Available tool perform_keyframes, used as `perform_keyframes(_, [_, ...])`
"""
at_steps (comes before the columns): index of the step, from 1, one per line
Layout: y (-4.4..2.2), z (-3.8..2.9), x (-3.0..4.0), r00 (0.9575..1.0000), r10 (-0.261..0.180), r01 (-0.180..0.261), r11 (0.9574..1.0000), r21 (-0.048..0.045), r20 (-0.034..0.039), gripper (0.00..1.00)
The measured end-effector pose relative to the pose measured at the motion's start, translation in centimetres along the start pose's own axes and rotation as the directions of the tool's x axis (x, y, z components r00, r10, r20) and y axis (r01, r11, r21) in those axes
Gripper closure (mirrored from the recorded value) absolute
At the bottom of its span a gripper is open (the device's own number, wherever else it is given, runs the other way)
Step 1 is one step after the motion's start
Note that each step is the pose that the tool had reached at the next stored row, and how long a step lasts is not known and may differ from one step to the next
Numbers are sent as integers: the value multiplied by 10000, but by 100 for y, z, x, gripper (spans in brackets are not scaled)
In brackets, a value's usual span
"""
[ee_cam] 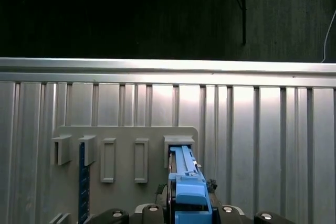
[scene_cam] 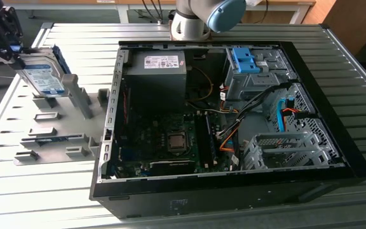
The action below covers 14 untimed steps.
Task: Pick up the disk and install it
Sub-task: 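Pick up the disk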
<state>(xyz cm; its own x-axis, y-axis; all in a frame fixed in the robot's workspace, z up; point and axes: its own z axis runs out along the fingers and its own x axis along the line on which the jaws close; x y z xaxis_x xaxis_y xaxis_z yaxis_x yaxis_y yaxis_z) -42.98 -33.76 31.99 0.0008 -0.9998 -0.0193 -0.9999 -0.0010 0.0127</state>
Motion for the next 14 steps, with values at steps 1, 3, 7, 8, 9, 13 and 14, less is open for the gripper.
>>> perform_keyframes(1, [0,-14,0,10000,0,0,10000,0,0,64])
perform_keyframes(3, [1,-42,-1,10000,0,0,10000,0,0,64])
perform_keyframes(7, [1,-90,-2,10000,0,0,10000,0,0,64])
perform_keyframes(8, [1,-91,-2,10000,0,0,10000,2,1,64])
perform_keyframes(9, [1,-91,-2,10000,0,0,10000,4,1,64])
perform_keyframes(13, [1,-113,-2,10000,0,0,10000,0,0,64])
perform_keyframes(14, [2,-131,-3,10000,0,0,10000,0,0,64])
